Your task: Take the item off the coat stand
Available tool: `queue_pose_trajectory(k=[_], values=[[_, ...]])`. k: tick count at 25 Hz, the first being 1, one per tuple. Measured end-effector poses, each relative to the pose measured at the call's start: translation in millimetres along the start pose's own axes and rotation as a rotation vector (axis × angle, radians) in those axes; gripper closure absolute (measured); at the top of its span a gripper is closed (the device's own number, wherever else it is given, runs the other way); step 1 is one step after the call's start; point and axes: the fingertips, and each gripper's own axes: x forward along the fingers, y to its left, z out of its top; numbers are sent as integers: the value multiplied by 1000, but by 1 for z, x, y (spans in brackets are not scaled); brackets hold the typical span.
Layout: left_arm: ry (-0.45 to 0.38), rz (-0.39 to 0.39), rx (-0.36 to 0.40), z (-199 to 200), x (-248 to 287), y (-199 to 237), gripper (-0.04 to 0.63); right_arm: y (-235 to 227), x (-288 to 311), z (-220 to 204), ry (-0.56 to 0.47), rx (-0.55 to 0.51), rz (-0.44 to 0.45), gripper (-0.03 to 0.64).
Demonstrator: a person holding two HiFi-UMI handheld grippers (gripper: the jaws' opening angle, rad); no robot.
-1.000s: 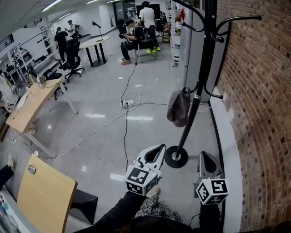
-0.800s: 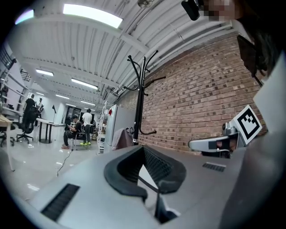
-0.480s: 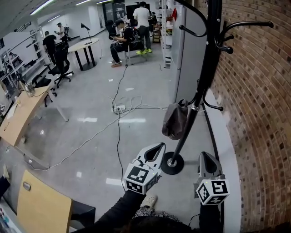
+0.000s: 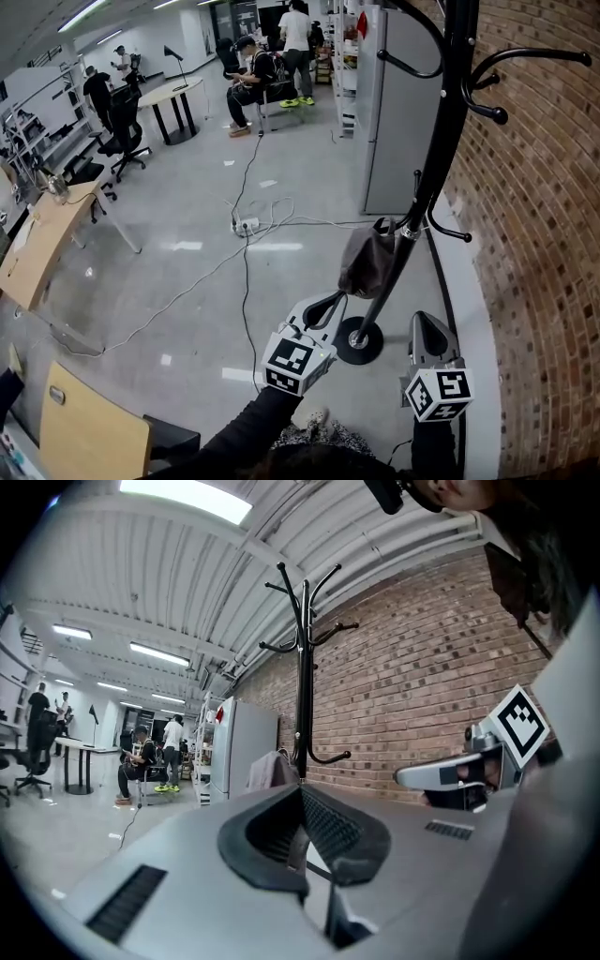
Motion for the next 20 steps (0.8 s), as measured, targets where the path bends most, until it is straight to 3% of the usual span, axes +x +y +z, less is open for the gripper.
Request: queue_pose_trajectory(k=[11, 13, 17, 20], values=[[-1, -18, 44, -3, 32, 17, 576, -13, 17, -3, 18, 3, -23, 617], [3, -14, 38, -5, 38, 19, 488, -15, 18, -4, 23, 6, -26, 617], [26, -1, 21, -17, 51, 28, 402, -16, 22, -6, 27, 13, -30, 617], [46, 28, 8, -28, 62, 41, 301, -19, 25, -7, 32, 12, -38, 617]])
